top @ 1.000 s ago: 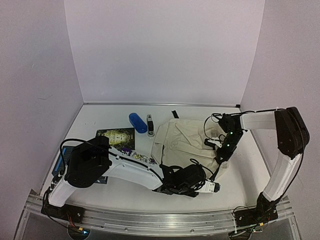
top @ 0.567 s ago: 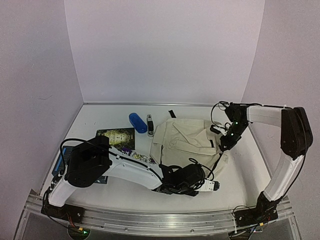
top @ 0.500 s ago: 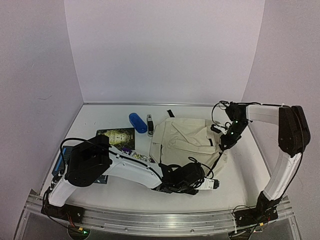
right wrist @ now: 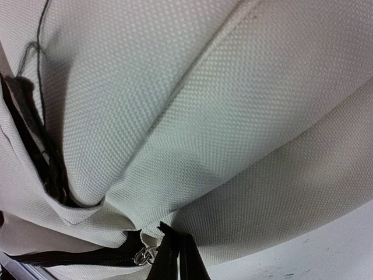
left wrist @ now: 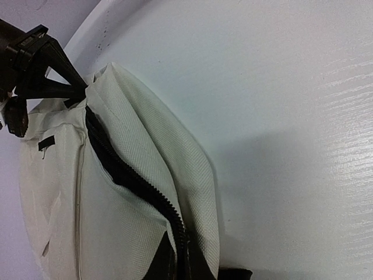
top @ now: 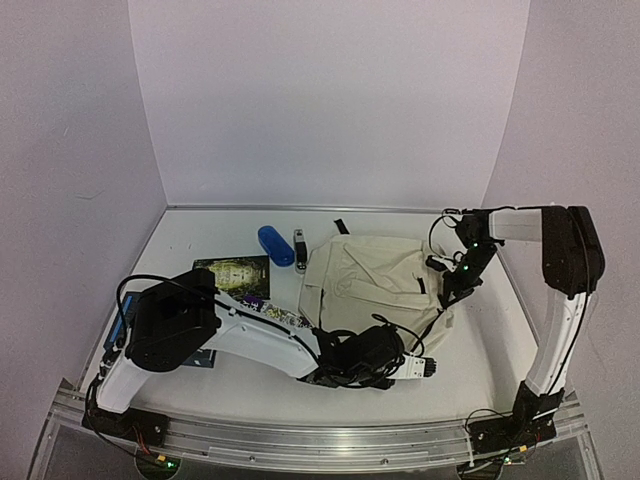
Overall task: Pack the student bag
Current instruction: Unzip the student bag at the center of the board.
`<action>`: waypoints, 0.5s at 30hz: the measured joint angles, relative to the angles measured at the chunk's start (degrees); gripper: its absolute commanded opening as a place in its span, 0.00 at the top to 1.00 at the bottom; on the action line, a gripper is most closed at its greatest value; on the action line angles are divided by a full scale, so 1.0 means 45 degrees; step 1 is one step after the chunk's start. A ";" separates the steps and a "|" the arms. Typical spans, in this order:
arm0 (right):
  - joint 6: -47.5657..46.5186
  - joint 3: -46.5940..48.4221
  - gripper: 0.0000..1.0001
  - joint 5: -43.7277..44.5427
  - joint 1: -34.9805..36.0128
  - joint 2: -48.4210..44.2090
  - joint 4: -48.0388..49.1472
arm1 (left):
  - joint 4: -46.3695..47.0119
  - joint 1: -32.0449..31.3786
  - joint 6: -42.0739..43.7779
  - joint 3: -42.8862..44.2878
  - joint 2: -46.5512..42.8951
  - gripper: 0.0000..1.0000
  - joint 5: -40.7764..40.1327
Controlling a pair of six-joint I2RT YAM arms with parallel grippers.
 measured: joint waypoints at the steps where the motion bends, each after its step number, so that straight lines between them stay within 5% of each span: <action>1: 0.0003 -0.0029 0.90 -0.0086 -0.0019 -0.0032 0.0003 | 0.0060 0.0000 0.0000 -0.0044 -0.0038 0.81 -0.0003; 4: -0.0048 -0.0253 0.57 -0.0349 -0.0191 -0.0519 0.0005 | -0.0088 -0.0030 -0.0083 -0.0205 -0.0206 0.55 -0.0060; 7: -0.0239 -0.0283 0.32 -0.0606 -0.0627 -0.1558 -0.0129 | -0.0398 -0.0083 -0.0506 -0.0232 -0.0450 0.41 -0.0120; 11: -0.0382 -0.0253 0.20 -0.1408 -0.0947 -0.3604 -0.0647 | -0.0740 -0.0101 -0.1390 -0.0249 -0.0975 0.28 0.0044; 15: -0.0489 0.0153 0.19 -0.2584 -0.0684 -0.5241 -0.1449 | -0.1087 -0.0063 -0.2899 -0.0510 -0.2100 0.22 0.0303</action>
